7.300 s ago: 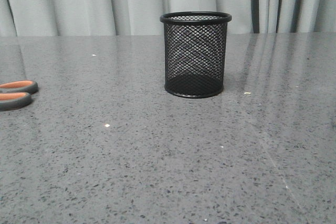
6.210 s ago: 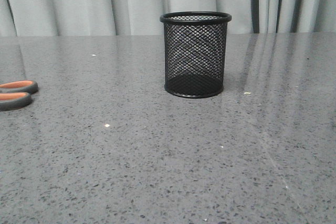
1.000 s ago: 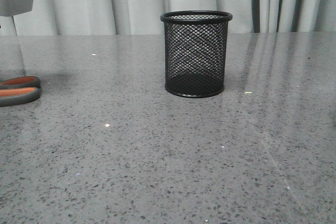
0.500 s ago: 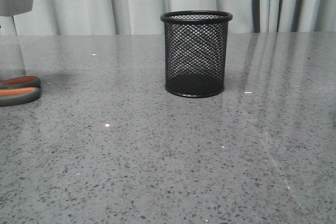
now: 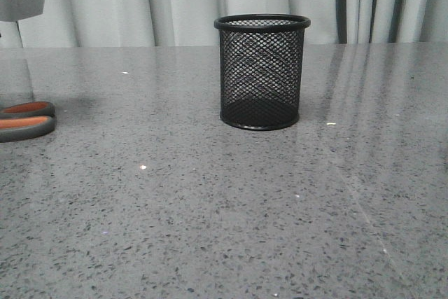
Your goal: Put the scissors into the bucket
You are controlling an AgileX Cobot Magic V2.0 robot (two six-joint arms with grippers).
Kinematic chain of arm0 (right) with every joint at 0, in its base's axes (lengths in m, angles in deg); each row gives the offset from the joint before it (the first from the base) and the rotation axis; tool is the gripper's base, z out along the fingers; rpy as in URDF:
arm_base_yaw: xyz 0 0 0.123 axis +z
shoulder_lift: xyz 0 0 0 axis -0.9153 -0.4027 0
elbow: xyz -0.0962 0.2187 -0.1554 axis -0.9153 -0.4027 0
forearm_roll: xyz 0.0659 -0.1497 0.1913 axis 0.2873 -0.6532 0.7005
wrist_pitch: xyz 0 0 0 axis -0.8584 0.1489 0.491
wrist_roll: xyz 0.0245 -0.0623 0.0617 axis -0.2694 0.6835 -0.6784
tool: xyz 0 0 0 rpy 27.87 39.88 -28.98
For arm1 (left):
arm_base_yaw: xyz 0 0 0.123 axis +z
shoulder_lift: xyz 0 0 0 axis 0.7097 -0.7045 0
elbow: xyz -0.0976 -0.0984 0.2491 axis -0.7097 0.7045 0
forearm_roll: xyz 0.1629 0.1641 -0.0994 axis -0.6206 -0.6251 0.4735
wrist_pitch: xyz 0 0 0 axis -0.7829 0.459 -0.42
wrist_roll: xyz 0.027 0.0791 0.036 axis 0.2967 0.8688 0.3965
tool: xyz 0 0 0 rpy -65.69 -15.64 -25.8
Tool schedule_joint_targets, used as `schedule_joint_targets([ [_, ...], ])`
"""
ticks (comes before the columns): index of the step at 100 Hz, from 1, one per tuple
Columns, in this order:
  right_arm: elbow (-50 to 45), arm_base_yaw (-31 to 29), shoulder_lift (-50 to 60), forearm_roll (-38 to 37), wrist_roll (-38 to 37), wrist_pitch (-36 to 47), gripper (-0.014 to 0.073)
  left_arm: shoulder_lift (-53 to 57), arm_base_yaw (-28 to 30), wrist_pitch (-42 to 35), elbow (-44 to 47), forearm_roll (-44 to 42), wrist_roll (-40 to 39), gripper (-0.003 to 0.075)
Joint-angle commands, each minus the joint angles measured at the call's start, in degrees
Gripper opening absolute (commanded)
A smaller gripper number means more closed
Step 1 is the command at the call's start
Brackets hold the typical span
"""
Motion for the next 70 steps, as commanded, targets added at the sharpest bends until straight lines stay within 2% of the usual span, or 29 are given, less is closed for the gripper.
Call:
schedule_joint_targets([
  [1,2.12,0.06,0.07,0.26,0.8,3.52,0.0384,2.38,-0.34,2.81,-0.86,2.56,-0.28,0.0124],
  [42,2.12,0.06,0.07,0.26,0.8,3.52,0.0384,7.6,-0.34,2.81,-5.74,3.07,-1.72,0.0124],
  [70,2.12,0.06,0.07,0.63,0.8,4.12,0.0384,12.01,-0.34,2.81,-12.15,7.73,-1.81,0.0124],
])
